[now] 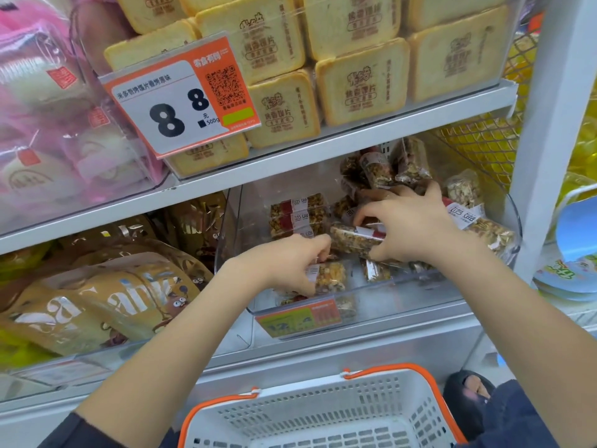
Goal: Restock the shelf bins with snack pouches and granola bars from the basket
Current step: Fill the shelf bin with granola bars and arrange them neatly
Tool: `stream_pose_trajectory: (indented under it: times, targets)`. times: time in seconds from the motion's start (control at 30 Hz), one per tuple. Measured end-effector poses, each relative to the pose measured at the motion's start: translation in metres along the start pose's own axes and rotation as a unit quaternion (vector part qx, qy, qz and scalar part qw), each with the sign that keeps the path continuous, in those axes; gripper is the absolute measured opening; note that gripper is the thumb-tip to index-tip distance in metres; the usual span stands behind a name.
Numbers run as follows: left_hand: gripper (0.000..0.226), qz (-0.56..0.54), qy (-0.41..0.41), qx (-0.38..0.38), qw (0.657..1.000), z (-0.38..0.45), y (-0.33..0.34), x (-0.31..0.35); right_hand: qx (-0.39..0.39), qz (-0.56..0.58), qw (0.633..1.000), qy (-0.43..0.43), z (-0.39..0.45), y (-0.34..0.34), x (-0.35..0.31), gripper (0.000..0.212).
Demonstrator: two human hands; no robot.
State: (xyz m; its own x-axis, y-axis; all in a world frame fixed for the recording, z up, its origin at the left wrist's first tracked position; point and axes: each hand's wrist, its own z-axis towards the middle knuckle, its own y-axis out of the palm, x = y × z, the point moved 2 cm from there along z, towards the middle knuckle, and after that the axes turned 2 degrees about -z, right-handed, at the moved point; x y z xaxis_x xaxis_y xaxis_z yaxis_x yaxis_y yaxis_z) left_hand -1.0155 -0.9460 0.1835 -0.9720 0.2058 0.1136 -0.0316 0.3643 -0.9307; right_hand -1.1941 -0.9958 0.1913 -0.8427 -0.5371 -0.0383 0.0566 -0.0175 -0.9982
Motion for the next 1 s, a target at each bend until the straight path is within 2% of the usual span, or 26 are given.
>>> stream_pose_trajectory:
  times: [0.07, 0.17, 0.23, 0.4, 0.47, 0.53, 0.67, 0.83, 0.93, 1.0]
  targets:
    - [0.026, 0.026, 0.002, 0.027, 0.999, 0.001, 0.002, 0.0, 0.002, 0.005, 1.0, 0.006, 0.001, -0.002, 0.001, 0.047]
    - [0.018, 0.025, -0.027, 0.11, 0.993, 0.007, 0.005, -0.013, 0.007, 0.01, 1.0, 0.009, 0.001, -0.002, 0.001, 0.048]
    - [0.017, 0.005, -0.023, 0.123, 0.992, 0.008, 0.008, -0.018, 0.003, 0.015, 1.0, 0.012, 0.002, -0.003, 0.002, 0.048]
    - [0.04, -0.014, -0.033, 0.118, 0.992, 0.004, 0.021, -0.019, 0.027, 0.02, 0.999, 0.015, 0.004, -0.001, 0.004, 0.048]
    - [0.047, -0.03, -0.047, 0.16, 0.986, 0.004, 0.031, -0.022, 0.04, 0.005, 0.999, 0.017, 0.003, 0.002, 0.001, 0.05]
    - [0.055, -0.062, -0.062, 0.202, 0.975, 0.006, 0.041, -0.022, 0.045, -0.065, 0.997, -0.003, 0.001, 0.014, -0.008, 0.054]
    - [0.057, -0.137, -0.076, 0.246, 0.957, 0.006, 0.045, -0.021, 0.045, -0.141, 0.988, -0.039, 0.001, 0.025, -0.015, 0.061]
    - [0.065, -0.201, -0.082, 0.237, 0.947, 0.003, 0.044, -0.015, 0.114, -0.101, 0.987, -0.042, -0.006, 0.023, -0.009, 0.052]
    - [0.075, -0.324, -0.065, 0.233, 0.915, -0.002, 0.035, -0.007, 0.14, -0.084, 0.984, -0.067, -0.005, 0.024, -0.012, 0.056]
    - [0.067, -0.458, -0.044, 0.213, 0.862, -0.006, 0.031, 0.0, 0.153, -0.079, 0.981, -0.088, -0.003, 0.023, -0.017, 0.056]
